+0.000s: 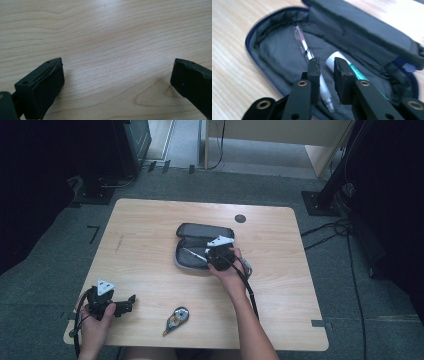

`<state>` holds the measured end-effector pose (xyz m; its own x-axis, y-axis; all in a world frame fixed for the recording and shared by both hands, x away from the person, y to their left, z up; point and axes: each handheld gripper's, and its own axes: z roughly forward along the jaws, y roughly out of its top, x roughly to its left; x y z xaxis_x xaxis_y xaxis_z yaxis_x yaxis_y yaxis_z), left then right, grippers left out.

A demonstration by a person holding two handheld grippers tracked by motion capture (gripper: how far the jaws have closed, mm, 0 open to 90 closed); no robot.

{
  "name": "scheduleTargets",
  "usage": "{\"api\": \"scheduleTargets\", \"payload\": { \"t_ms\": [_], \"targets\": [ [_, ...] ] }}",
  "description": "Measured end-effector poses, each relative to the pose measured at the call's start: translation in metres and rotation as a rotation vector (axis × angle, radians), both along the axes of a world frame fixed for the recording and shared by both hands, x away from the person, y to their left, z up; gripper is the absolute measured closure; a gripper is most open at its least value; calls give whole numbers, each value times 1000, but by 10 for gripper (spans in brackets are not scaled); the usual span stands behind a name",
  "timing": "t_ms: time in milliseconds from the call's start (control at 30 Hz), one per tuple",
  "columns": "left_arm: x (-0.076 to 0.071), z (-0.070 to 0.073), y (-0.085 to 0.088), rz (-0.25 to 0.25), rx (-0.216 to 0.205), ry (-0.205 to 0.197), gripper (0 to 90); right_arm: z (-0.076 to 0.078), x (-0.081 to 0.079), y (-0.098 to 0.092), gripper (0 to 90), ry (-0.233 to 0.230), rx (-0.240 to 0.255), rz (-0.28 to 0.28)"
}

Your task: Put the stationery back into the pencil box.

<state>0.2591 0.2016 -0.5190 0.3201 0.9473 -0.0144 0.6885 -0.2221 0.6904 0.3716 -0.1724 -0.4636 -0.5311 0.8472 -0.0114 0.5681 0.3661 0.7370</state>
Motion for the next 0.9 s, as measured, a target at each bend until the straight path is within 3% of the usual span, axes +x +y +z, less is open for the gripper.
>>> {"api": "scheduleTargets", "payload": {
  "t_ms": [200, 433, 533, 667, 767, 833, 900],
  "targets": [
    [0, 0, 0, -1, -1, 1, 0, 7, -8, -4, 714, -21, 23, -6],
    [0, 0, 0, 2, -3, -1, 0, 12, -33, -10, 665, -59, 51, 12],
    [0, 0, 0, 1, -1, -1, 0, 12, -45, -15, 600, -73, 65, 0],
    [0, 0, 0, 0, 1, -1, 0, 13, -58, -25, 360, -102, 96, -50],
    [0, 0, 0, 0, 2, -1, 0, 15, -65, -34, 142, -72, 131, -104],
    [0, 0, -1, 1, 3, -2, 0, 17, -69, -40, 0, -47, 118, -143],
    [0, 0, -1, 1, 5, 0, 0, 18, -77, -48, 0, -59, 110, -158]
  ]
}}
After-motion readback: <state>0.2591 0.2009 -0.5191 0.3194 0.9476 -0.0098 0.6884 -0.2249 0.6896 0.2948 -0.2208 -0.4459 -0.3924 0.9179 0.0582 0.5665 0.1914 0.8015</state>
